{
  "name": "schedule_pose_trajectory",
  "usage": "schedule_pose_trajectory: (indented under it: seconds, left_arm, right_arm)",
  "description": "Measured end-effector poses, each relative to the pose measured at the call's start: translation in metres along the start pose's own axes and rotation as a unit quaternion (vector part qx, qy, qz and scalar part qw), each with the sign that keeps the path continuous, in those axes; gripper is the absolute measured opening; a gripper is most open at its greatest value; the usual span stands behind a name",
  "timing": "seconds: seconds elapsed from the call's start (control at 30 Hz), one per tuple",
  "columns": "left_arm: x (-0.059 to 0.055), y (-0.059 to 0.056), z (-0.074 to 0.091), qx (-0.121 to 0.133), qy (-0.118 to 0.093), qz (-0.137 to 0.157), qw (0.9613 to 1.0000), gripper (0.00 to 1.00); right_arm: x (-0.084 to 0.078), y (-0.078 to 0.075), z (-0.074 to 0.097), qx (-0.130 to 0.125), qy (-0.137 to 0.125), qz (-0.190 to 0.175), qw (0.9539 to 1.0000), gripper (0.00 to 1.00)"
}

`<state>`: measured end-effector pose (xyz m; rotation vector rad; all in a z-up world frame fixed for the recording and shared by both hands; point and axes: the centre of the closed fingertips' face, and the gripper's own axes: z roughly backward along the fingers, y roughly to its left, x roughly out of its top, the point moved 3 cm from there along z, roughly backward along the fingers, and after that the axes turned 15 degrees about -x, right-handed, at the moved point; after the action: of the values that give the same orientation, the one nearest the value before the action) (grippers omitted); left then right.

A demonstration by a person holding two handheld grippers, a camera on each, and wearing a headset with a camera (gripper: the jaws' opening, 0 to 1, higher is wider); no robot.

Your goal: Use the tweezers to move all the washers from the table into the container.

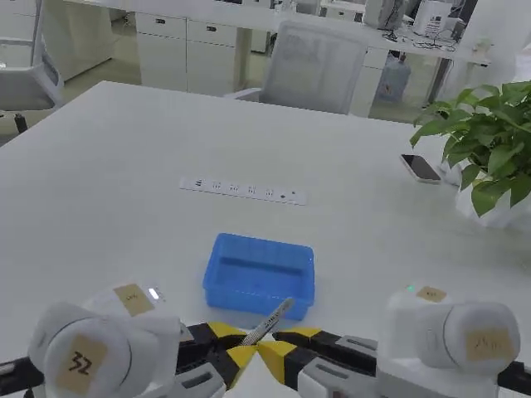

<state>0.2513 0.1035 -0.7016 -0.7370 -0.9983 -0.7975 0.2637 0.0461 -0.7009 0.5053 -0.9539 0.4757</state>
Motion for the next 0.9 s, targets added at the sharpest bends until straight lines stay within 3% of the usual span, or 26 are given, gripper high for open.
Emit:
schedule_pose_trajectory:
  seconds: [0.07, 0.23, 0.3, 0.4, 0.5, 0.63, 0.73, 0.8, 0.9]
  left_arm:
    - [0.002, -0.002, -0.002, 0.003, -0.009, -0.008, 0.9999, 0.03]
    - [0.003, -0.003, 0.001, 0.003, -0.011, -0.022, 0.9997, 0.03]
    - [0.001, -0.004, 0.0, -0.001, -0.005, -0.034, 0.9994, 0.03]
    - [0.002, -0.008, -0.001, -0.01, -0.012, -0.042, 0.999, 0.03]
    - [0.005, -0.014, -0.005, -0.021, -0.017, -0.054, 0.9982, 0.03]
    - [0.002, -0.016, -0.007, -0.02, 0.003, -0.08, 0.9966, 0.04]
    - [-0.001, -0.016, -0.008, -0.026, 0.006, -0.078, 0.9966, 0.04]
    - [-0.003, -0.017, -0.008, -0.036, 0.012, -0.072, 0.9966, 0.04]
    - [-0.005, -0.015, -0.003, -0.055, 0.026, -0.06, 0.9963, 0.1]
  right_arm:
    - [0.002, 0.002, 0.004, 0.015, -0.001, -0.033, 0.9993, 0.09]
    - [0.002, -0.001, 0.012, 0.023, -0.003, -0.047, 0.9986, 0.11]
    - [0.004, 0.002, 0.015, 0.039, -0.008, -0.064, 0.9971, 0.12]
    - [0.003, 0.009, 0.015, 0.065, 0.0, -0.084, 0.9943, 0.15]
    - [-0.001, 0.013, 0.013, 0.068, 0.011, -0.072, 0.995, 0.08]
    - [-0.001, 0.015, 0.01, 0.076, 0.027, -0.083, 0.9933, 0.03]
    - [-0.005, 0.015, 0.011, 0.079, 0.041, -0.049, 0.9948, 0.02]
    - [-0.007, 0.016, 0.012, 0.074, 0.044, -0.002, 0.9963, 0.01]
    - [-0.01, 0.016, 0.012, 0.073, 0.049, 0.066, 0.9939, 0.01]
